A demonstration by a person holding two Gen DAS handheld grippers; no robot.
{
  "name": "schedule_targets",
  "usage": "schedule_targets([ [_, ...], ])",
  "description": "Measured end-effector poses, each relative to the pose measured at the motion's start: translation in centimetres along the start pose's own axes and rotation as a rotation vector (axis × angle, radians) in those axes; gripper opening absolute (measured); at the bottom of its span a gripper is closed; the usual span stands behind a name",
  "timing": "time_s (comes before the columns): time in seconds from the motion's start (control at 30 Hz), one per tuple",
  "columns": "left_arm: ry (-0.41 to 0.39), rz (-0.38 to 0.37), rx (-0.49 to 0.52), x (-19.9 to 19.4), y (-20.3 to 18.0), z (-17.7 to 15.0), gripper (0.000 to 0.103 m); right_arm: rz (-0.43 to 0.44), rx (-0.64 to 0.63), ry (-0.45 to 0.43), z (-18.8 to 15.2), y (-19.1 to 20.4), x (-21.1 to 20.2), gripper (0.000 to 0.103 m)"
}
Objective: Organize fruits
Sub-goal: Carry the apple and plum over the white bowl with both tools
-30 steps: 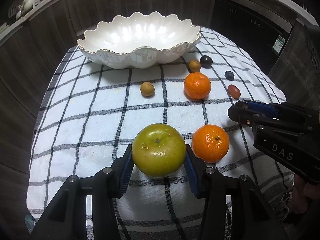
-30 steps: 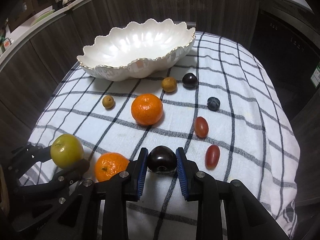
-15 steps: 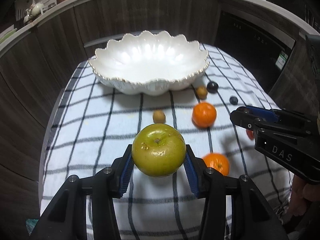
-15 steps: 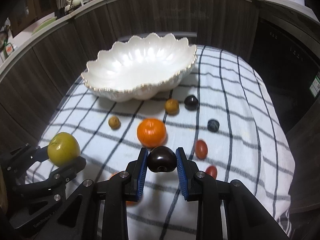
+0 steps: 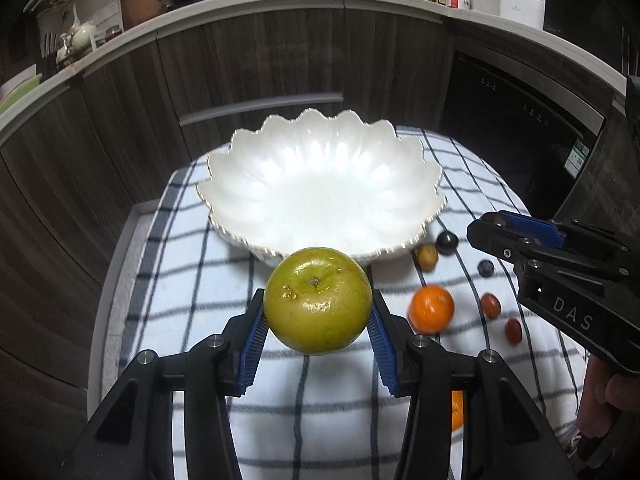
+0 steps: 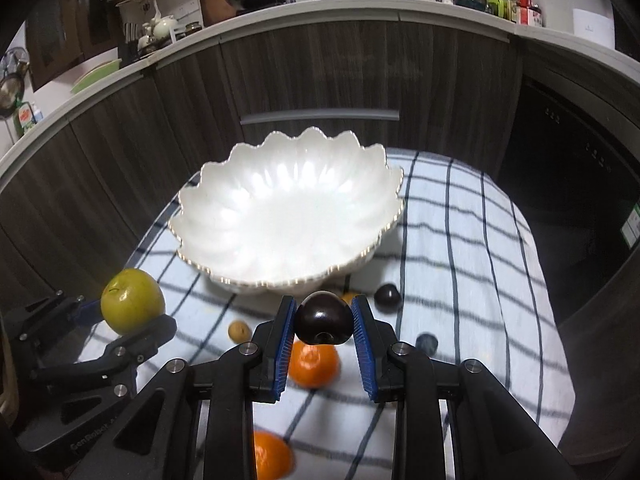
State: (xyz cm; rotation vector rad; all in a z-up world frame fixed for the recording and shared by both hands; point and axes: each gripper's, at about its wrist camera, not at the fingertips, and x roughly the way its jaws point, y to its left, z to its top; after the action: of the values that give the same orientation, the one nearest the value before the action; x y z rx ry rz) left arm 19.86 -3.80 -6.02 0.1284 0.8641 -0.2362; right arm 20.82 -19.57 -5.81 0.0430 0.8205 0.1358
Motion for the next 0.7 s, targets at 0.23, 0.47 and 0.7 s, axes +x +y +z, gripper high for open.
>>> schedule_targets([
  [0.23,-0.015,0.009,-0.010,0.5,0.6,1.7,0.047,0.003,0.010,-0.013,1.9,-0.3,0.7,0.030],
  [0.47,-0.015,0.012,-0.031,1.5,1.2,3.0,0.047,-0.010,0.016,-0.025,3.5,-0.6,1.4,0.030],
  [0.7,-0.017,0.018,-0.045,2.6,1.9,4.5,0.047,-0.025,0.006,-0.042,5.2,-0.8,2.1,0.030],
])
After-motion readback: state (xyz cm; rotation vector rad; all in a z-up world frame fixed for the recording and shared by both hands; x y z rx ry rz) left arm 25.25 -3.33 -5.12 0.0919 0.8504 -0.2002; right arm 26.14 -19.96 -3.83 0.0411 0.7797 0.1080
